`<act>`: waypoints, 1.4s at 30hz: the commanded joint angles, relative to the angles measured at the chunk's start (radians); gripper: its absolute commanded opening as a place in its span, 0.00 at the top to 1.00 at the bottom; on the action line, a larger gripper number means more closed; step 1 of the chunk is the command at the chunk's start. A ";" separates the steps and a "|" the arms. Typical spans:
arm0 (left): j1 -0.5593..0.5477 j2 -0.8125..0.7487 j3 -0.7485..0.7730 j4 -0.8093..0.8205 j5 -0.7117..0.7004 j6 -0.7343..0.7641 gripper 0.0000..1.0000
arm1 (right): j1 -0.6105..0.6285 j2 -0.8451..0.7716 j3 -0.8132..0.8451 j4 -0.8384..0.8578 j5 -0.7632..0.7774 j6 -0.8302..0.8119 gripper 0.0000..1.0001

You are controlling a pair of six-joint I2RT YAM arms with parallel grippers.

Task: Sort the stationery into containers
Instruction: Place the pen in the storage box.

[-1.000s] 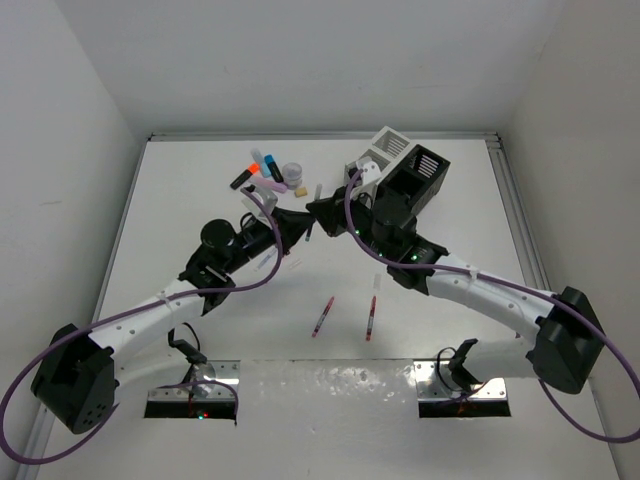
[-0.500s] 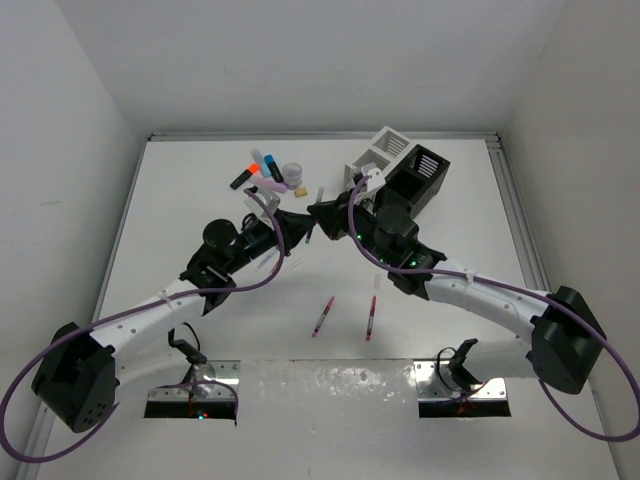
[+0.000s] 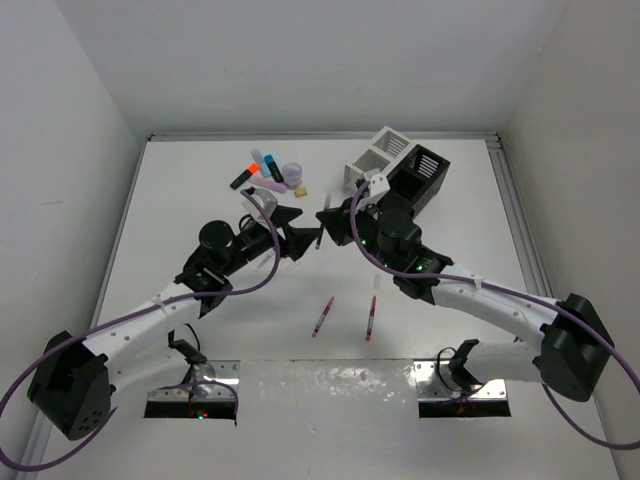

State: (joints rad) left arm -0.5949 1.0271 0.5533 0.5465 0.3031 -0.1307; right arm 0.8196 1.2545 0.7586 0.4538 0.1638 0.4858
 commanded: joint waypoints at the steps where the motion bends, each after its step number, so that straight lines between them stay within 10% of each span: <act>1: -0.005 -0.036 0.023 -0.052 0.016 0.013 0.32 | -0.004 -0.069 -0.018 -0.033 0.046 -0.044 1.00; 26: 0.000 -0.070 0.056 -0.217 -0.010 -0.003 0.04 | -0.016 -0.206 -0.123 -0.098 0.166 -0.081 1.00; 42: 0.026 -0.099 0.065 -0.339 -0.153 -0.003 0.03 | -0.380 -0.061 0.139 -0.153 -0.043 -0.242 1.00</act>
State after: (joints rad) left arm -0.5865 0.9470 0.6014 0.2115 0.1833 -0.1284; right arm 0.5137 1.1492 0.8101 0.2592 0.1844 0.2893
